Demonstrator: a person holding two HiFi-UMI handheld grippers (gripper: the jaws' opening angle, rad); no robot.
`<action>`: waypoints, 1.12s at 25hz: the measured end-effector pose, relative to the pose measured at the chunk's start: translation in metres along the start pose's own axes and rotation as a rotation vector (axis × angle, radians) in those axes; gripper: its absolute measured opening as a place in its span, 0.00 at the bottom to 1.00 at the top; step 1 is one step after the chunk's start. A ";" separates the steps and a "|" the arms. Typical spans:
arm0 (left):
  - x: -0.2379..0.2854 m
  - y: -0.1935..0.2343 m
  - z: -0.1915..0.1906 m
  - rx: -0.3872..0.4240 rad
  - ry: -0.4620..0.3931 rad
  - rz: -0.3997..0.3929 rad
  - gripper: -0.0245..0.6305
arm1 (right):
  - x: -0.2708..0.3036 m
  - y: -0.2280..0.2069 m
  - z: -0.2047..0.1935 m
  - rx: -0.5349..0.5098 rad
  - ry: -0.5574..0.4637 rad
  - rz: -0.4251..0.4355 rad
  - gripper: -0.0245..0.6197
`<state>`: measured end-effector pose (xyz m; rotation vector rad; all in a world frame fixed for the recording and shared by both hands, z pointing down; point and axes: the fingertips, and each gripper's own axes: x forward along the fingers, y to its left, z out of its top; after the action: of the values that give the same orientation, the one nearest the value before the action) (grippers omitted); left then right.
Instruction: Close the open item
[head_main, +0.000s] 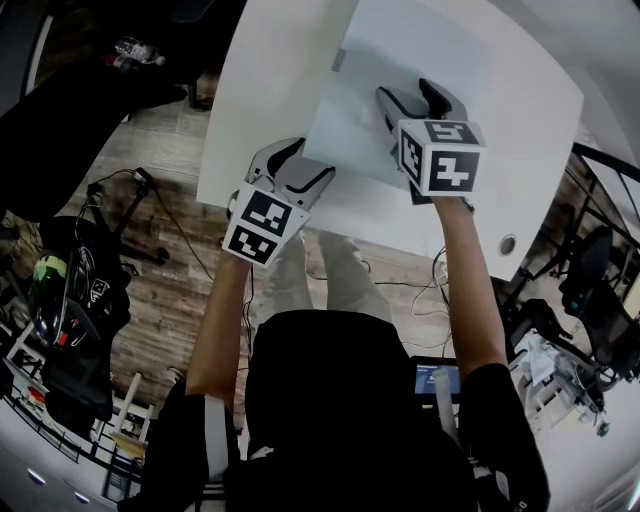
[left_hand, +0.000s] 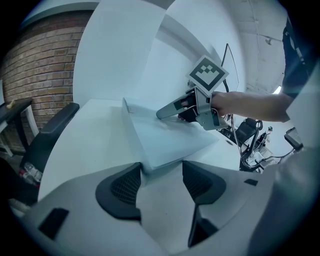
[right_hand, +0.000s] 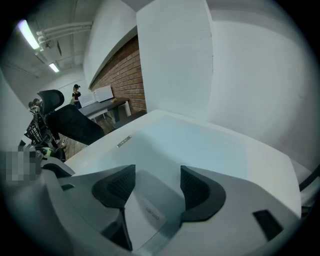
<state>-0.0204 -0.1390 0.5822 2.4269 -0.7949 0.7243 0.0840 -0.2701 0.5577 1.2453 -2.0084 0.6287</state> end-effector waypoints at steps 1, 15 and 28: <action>0.000 0.000 0.000 0.000 -0.001 0.000 0.43 | 0.000 0.000 0.000 0.000 0.000 -0.001 0.48; 0.000 0.000 0.001 -0.002 0.005 0.013 0.43 | -0.003 0.000 0.003 0.003 -0.023 -0.002 0.48; -0.005 0.003 0.000 -0.005 0.011 0.033 0.43 | -0.008 0.001 0.007 -0.005 -0.072 -0.002 0.48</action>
<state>-0.0254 -0.1390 0.5798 2.4086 -0.8332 0.7475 0.0839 -0.2697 0.5470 1.2835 -2.0661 0.5846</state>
